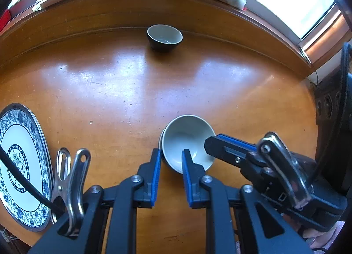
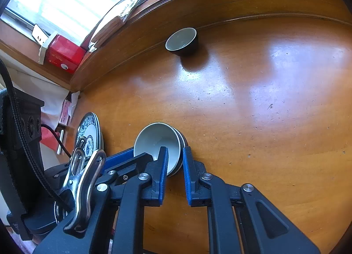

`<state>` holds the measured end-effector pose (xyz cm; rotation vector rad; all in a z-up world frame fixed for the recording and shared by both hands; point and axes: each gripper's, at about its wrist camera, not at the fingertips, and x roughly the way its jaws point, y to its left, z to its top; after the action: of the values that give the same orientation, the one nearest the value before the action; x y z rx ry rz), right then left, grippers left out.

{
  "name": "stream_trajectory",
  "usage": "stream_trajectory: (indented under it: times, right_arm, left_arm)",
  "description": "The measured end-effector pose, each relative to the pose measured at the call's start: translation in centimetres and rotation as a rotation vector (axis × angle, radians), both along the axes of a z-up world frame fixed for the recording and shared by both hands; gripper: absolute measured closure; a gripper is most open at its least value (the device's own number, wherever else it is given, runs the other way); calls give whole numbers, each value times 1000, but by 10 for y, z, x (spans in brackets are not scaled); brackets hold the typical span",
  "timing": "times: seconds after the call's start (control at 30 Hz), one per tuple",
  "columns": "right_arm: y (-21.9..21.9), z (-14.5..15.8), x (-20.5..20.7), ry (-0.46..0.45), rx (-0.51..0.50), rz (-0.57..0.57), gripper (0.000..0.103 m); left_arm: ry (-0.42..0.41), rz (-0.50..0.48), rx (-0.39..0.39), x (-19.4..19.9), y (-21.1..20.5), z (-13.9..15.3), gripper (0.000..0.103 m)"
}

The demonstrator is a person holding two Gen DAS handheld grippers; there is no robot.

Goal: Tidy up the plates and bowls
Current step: 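Open both tools and release the stacked bowls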

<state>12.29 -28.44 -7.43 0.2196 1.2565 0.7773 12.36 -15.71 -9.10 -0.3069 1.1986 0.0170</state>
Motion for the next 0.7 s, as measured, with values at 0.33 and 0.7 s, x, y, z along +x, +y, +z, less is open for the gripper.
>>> stream_trajectory:
  times: [0.33,0.7]
  right_arm:
    - [-2,4,6,2,21,-13,83]
    - [-7,21,18,-50,15,-16,83]
  left_arm:
    - [-29,15,-18,-4,10,9,74]
    - [-59,48,9,1,22,19,73]
